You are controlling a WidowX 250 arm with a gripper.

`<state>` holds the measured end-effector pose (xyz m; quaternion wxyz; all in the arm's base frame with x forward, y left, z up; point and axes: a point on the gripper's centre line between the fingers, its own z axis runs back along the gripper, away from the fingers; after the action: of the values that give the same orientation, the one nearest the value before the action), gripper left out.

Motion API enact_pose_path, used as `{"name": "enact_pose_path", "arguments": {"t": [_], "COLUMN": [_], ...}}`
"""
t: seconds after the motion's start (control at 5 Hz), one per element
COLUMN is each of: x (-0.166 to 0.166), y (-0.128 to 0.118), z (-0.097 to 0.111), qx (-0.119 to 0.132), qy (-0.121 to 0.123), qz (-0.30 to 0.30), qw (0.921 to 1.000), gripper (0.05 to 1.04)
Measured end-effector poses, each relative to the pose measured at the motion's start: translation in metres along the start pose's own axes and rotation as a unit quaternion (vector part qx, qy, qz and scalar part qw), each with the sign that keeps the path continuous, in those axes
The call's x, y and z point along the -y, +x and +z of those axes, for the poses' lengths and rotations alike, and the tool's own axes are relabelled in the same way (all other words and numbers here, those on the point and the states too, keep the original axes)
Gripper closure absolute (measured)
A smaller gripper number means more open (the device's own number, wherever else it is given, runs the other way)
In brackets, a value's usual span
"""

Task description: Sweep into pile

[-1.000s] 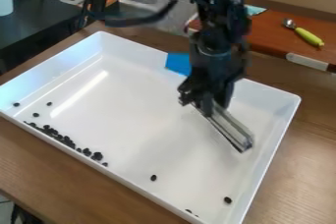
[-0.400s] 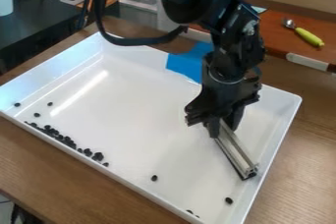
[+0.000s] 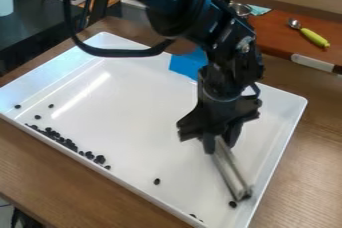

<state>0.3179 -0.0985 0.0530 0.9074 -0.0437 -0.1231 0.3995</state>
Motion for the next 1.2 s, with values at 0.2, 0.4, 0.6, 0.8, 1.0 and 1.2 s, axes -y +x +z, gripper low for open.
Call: {"name": "enact_pose_path", "arguments": {"t": [0.2,0.4,0.6,0.8,1.0,1.2], "x": [-0.014,-0.023,-0.028,-0.041,-0.046,-0.047], "y": [-0.015,-0.021,-0.021,-0.002,0.013,0.026], "z": [0.006,0.01,0.011,0.009,0.005,-0.001], "qx": [-0.008,-0.012,-0.008,0.006,0.019,0.051], "qy": [0.001,0.001,0.002,0.022,0.031,0.049], "qz": [-0.023,-0.032,-0.041,-0.059,-0.063,-0.093], "qw": [0.9997,0.9994,0.9991,0.998,0.9973,0.9931], "gripper": [0.733,0.733,0.733,0.733,0.733,0.733]}}
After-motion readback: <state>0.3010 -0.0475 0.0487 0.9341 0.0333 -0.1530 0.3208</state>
